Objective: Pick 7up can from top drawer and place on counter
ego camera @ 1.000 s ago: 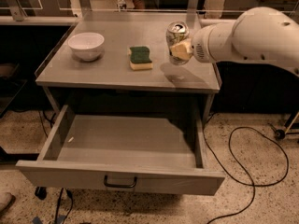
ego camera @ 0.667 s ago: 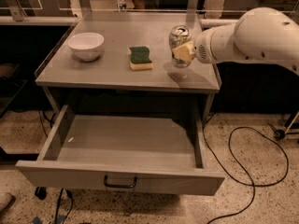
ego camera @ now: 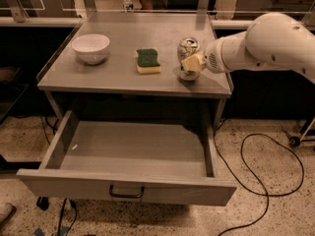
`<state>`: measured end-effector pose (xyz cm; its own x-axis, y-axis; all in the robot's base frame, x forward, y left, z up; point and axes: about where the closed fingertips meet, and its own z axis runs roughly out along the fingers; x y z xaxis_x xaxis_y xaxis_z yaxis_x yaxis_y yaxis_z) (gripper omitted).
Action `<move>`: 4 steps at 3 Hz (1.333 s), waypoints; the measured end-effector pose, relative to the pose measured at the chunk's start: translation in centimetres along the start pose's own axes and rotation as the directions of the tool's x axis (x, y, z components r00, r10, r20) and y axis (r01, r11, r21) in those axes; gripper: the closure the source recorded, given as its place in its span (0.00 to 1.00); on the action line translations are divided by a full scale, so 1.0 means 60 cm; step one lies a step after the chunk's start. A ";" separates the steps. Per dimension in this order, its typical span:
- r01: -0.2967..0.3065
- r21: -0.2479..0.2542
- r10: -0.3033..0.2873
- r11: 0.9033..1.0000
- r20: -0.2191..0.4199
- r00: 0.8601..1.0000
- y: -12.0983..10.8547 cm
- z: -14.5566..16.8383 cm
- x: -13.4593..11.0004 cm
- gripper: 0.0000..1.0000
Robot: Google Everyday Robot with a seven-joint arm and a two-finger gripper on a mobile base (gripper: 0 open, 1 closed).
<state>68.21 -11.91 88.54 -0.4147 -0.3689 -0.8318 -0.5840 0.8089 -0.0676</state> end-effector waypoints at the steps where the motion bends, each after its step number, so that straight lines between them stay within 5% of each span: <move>1: -0.007 -0.026 0.007 1.000 -0.016 1.000 0.007 0.010 0.015 1.00; 2: -0.029 -0.050 0.028 0.998 -0.016 0.999 0.016 0.017 0.026 1.00; 3: -0.029 -0.050 0.028 0.998 -0.016 0.999 0.016 0.017 0.026 0.82; 4: -0.029 -0.050 0.028 0.998 -0.016 0.999 0.016 0.017 0.026 0.53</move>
Offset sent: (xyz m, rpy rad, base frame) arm -0.0078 0.0061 -0.0281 0.0634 0.0657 0.0278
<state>67.74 -11.25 86.61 -0.4425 -0.3533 -0.8242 -0.6060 0.7953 -0.0156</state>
